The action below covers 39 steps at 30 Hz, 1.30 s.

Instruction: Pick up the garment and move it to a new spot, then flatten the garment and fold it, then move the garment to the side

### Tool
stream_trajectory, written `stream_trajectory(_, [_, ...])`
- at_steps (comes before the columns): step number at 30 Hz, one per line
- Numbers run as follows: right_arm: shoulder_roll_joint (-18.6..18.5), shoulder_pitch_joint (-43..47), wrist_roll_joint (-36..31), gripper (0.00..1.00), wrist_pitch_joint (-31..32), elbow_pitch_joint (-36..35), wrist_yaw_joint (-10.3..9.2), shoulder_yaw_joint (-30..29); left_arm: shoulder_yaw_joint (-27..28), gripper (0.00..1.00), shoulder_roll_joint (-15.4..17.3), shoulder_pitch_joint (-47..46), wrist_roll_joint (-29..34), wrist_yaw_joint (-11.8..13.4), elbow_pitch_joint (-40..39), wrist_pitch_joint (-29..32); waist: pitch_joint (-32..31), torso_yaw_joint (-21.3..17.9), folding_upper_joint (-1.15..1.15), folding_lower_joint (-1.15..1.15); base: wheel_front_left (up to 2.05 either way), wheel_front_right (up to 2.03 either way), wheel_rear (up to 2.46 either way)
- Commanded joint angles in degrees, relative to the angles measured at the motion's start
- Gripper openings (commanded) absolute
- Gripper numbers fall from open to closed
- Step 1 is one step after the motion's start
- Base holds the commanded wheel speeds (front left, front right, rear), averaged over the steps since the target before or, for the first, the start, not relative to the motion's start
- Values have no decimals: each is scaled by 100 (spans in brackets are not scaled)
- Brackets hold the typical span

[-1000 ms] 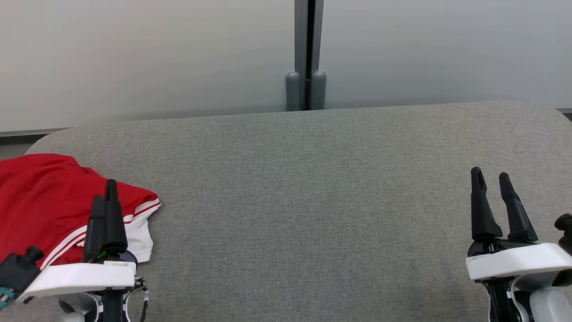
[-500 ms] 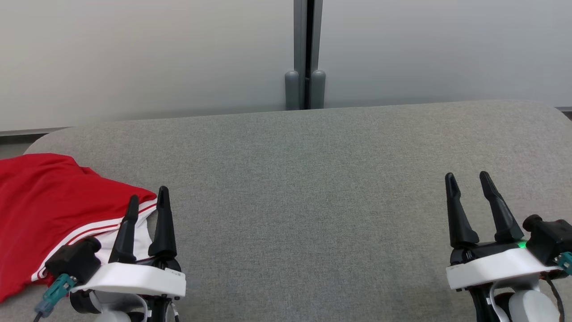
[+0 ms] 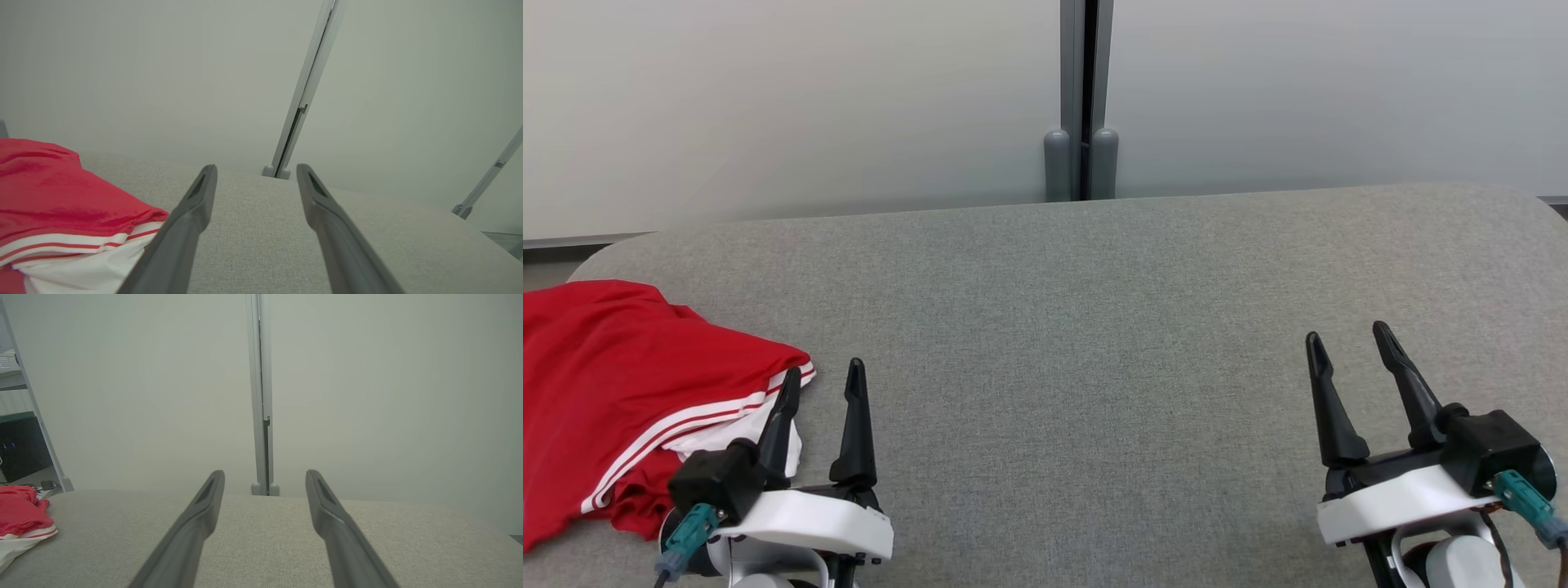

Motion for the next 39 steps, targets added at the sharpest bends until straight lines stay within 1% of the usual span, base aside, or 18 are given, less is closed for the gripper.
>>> stream_trajectory(1, [-5, -46, -181, 100, -61, -7, 0, 24, -26, 100, 31, -36, 191, 43, -20, -48, -1, 0, 0, 0, 0, 0, 0])
stream_trajectory(9, [73, -16, -587, 100, -182, 78, 0, 23, -115, 100, 35, 2, 651, 185, 65, -166, -12, -4, 0, 0, 0, 0, 0])
stream_trajectory(14, [183, 33, -333, 100, -242, 127, 0, -8, -130, 100, 37, 25, 726, 221, 138, -228, -17, -3, 0, 0, 0, 0, 0])
stream_trajectory(22, [281, 46, 525, 100, -331, 431, 0, 12, -198, 100, 41, 61, 873, 182, 399, -316, -45, 5, 0, 0, 0, 0, 0])
stream_trajectory(26, [291, -12, 807, 100, -377, 663, 0, 82, -241, 100, 41, 50, 999, 208, 486, -367, -60, 8, 0, 0, 0, 0, 0])
stream_trajectory(34, [292, -130, 891, 100, -459, 896, 0, 202, -311, 100, 44, 35, 1299, 290, 498, -446, -71, 21, 0, 0, 0, 0, 0])
stream_trajectory(39, [277, -150, 810, 100, -509, 936, 0, 231, -358, 100, 46, 69, 1454, 340, 518, -496, -73, 30, 0, 0, 0, 0, 0])
